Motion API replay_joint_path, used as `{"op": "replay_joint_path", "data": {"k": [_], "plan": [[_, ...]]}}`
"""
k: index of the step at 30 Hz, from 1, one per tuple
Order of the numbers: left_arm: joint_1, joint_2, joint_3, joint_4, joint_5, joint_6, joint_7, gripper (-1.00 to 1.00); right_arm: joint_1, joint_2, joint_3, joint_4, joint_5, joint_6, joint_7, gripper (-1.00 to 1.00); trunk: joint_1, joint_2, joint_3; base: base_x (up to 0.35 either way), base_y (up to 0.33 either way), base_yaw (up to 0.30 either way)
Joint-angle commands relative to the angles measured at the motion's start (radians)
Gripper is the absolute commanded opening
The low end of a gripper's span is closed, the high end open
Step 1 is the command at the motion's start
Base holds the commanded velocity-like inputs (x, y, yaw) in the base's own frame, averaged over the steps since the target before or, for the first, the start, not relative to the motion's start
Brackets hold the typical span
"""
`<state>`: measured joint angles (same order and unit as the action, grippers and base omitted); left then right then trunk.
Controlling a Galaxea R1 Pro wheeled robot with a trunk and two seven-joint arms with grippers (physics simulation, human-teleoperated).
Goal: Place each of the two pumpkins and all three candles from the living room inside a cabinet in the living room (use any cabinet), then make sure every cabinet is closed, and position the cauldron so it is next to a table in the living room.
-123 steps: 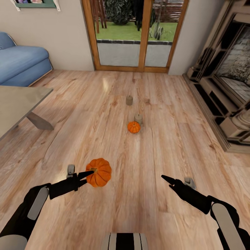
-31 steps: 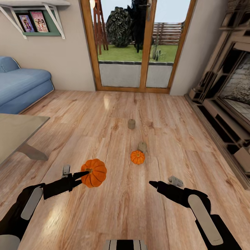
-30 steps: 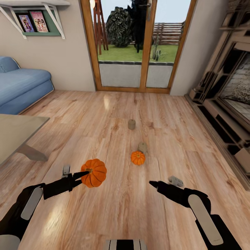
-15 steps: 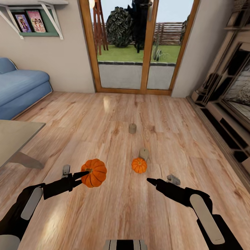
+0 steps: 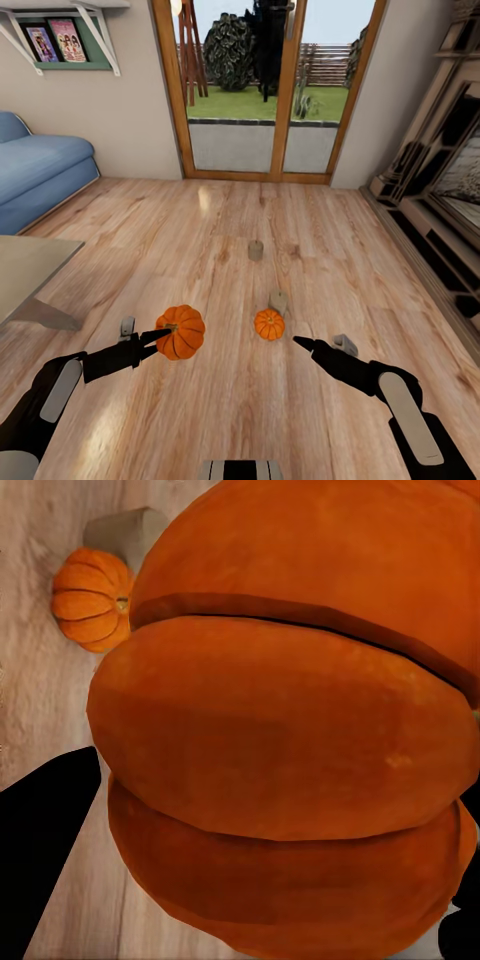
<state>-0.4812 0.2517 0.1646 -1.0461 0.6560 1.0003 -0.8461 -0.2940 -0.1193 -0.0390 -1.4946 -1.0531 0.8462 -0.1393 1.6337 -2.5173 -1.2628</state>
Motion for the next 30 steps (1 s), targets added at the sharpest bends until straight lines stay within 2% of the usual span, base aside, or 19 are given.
{"op": "replay_joint_path", "data": {"k": [1,18,26,30], "plan": [[0.0,0.0,0.001,0.0,-0.003,0.003,-0.003,-1.0,-0.001,0.0,-0.001,0.007,-0.011,0.003,-0.01,1.0,0.0,0.0,-0.001,0.206,0.057,0.0],[0.0,-0.002,0.001,0.023,-0.003,0.003,-0.003,-1.0,-0.001,0.0,-0.001,0.108,-0.011,-0.002,-0.012,1.0,0.0,0.0,-0.001,0.255,0.056,0.0],[0.0,-0.001,0.002,0.028,-0.003,0.003,-0.004,-1.0,-0.001,0.0,0.0,0.123,-0.011,-0.001,-0.013,1.0,0.0,0.0,-0.001,0.072,0.084,0.0],[0.0,-0.002,0.002,0.028,-0.004,0.003,-0.004,-1.0,-0.001,-0.002,-0.001,0.125,-0.01,-0.001,-0.014,1.0,0.0,0.0,-0.001,0.171,-0.082,0.0]]}}
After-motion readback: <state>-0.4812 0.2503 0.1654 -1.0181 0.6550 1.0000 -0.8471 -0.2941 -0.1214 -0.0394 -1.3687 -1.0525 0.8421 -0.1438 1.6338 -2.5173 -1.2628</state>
